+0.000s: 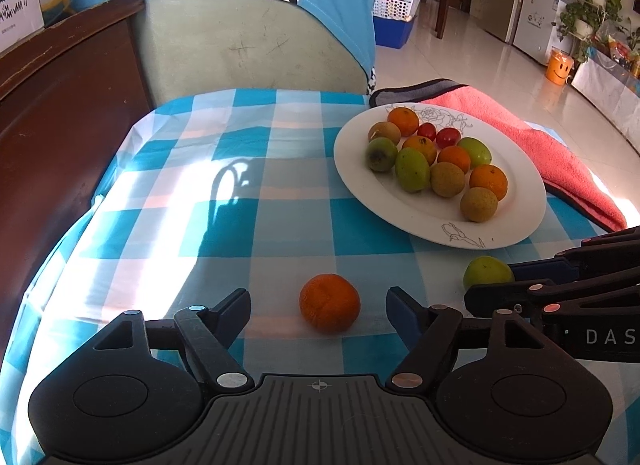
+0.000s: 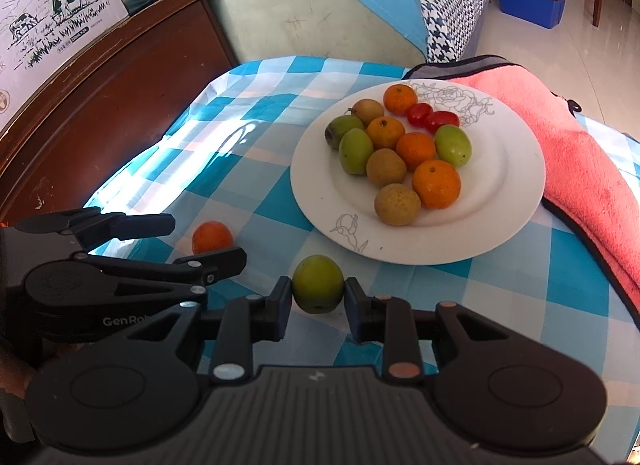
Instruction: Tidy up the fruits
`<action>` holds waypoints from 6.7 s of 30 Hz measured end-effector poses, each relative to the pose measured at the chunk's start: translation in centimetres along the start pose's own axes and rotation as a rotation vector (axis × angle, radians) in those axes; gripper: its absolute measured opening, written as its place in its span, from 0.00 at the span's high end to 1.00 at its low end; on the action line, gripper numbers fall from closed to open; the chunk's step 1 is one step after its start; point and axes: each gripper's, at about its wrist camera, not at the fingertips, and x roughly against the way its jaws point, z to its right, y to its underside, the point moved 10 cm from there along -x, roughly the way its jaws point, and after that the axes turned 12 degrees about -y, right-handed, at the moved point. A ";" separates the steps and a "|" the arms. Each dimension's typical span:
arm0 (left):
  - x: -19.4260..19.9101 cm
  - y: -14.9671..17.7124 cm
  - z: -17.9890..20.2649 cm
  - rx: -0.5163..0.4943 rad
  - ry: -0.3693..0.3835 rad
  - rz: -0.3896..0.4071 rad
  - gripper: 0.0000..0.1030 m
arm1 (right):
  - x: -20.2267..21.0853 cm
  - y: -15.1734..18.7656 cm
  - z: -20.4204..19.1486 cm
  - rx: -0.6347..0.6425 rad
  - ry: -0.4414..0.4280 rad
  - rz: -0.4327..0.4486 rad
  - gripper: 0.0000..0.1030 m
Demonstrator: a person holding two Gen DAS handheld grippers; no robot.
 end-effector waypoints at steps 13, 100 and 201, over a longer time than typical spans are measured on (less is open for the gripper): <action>0.0 -0.1 -0.3 0.021 0.006 -0.004 0.71 | -0.1 -0.3 -0.1 -0.015 -0.007 0.004 0.72; 1.4 -6.9 4.8 -0.010 -0.030 0.077 0.11 | 5.3 -8.6 7.8 -0.131 0.166 0.193 0.36; 2.1 -2.4 1.6 -0.068 -0.176 -0.072 0.10 | 4.3 -1.6 4.5 -0.030 0.340 -0.016 0.08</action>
